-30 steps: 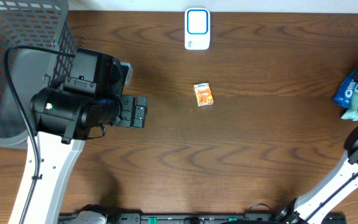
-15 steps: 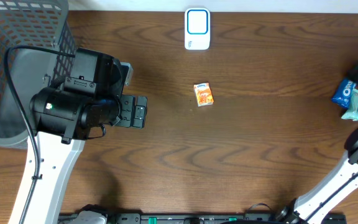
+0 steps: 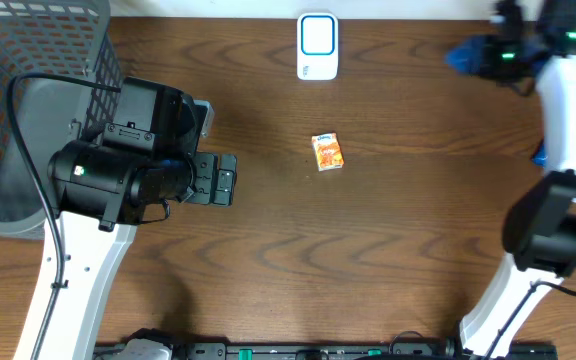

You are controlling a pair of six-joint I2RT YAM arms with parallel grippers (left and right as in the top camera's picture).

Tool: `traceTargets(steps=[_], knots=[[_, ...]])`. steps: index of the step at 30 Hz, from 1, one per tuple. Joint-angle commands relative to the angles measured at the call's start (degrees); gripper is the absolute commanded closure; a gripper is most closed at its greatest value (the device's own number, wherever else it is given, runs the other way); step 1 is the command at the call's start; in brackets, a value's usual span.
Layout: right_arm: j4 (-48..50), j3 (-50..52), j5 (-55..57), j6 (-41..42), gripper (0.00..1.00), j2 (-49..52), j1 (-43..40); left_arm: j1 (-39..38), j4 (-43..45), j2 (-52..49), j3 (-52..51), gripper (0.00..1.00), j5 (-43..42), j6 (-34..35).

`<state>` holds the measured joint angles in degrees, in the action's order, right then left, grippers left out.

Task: Scan the item barcode
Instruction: 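Reach the right gripper to the Kleenex pack and grasp it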

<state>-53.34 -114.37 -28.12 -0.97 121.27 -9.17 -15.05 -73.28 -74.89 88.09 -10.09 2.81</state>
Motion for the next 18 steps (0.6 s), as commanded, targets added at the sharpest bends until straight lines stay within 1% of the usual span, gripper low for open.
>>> traceTargets(steps=[1,2,5,6,7,9,10,13,15,18], knots=[[-1.73,0.11,-6.54,-0.83,0.24,3.21,6.45,0.31,-0.22,-0.13,0.52,0.02,0.72,0.07],[-2.54,0.11,-6.54,-0.83,0.21,4.07,8.46,0.31,-0.22,-0.13,0.52,0.02,0.72,0.07],[-5.11,0.11,-6.49,-0.83,0.21,6.69,14.27,0.31,-0.22,-0.13,0.52,0.02,0.72,0.07],[-5.62,0.11,-6.47,-0.85,0.24,7.58,15.98,0.31,-0.22,-0.13,0.52,0.02,0.72,0.07],[-5.88,0.11,-6.14,-0.85,0.31,8.66,17.99,0.31,-0.22,-0.13,0.52,0.02,0.72,0.07],[-5.92,0.11,-4.76,-0.81,0.4,10.23,21.49,0.31,-0.22,-0.13,0.52,0.02,0.72,0.07],[-5.88,0.11,-3.26,-0.79,0.41,10.78,23.19,0.31,-0.22,-0.13,0.52,0.02,0.72,0.07],[-5.88,0.11,5.51,0.87,0.4,11.19,27.91,0.31,-0.22,-0.13,0.52,0.02,0.72,0.07],[-5.75,0.09,13.51,3.63,0.37,10.97,30.69,0.31,-0.22,-0.13,0.52,0.02,0.72,0.07],[-5.95,0.09,23.54,7.48,0.36,10.95,34.4,0.31,-0.22,-0.13,0.52,0.02,0.72,0.07]])
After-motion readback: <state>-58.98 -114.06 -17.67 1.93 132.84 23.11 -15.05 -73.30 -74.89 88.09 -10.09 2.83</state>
